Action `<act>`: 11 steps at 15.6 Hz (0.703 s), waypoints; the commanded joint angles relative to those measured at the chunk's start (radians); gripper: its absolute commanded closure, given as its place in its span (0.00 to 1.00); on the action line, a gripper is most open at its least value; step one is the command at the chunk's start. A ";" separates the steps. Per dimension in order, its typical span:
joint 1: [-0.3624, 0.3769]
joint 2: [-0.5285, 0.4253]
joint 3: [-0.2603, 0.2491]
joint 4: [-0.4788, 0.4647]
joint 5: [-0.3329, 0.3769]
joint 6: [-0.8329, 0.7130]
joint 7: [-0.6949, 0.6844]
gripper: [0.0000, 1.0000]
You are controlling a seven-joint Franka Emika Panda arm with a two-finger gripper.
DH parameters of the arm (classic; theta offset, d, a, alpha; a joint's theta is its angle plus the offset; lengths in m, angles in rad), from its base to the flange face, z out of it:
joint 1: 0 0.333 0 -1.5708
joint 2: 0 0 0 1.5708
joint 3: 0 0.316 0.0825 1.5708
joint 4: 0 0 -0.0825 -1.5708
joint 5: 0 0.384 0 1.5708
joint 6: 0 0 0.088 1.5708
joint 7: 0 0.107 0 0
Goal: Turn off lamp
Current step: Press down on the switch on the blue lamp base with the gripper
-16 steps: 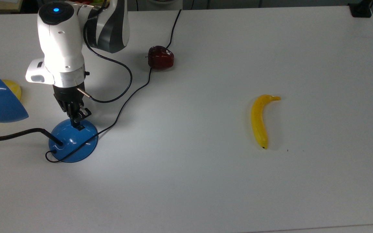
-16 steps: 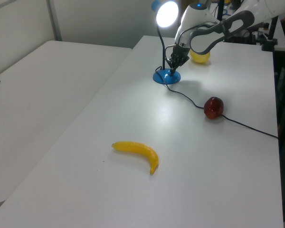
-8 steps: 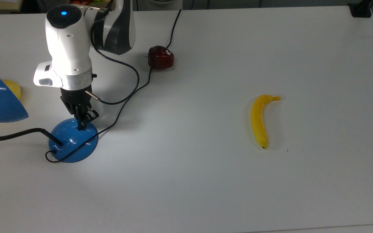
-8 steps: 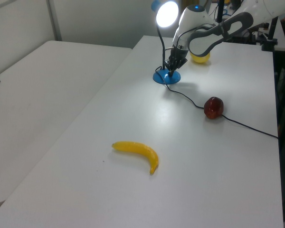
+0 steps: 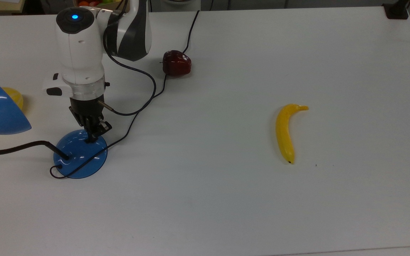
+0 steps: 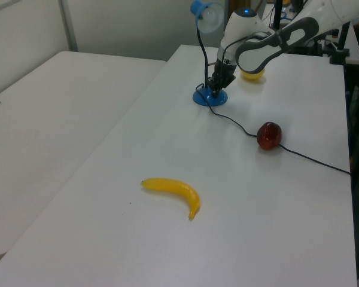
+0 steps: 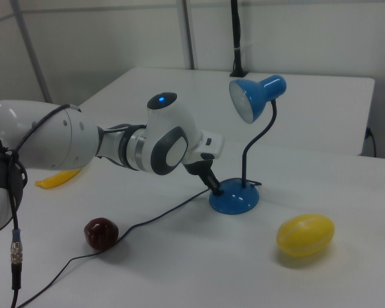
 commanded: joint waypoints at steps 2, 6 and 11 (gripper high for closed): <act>0.015 0.021 -0.017 -0.028 -0.028 0.005 0.042 1.00; 0.011 -0.019 -0.017 -0.019 -0.028 -0.062 0.042 1.00; 0.019 -0.106 -0.002 -0.020 -0.021 -0.255 -0.023 1.00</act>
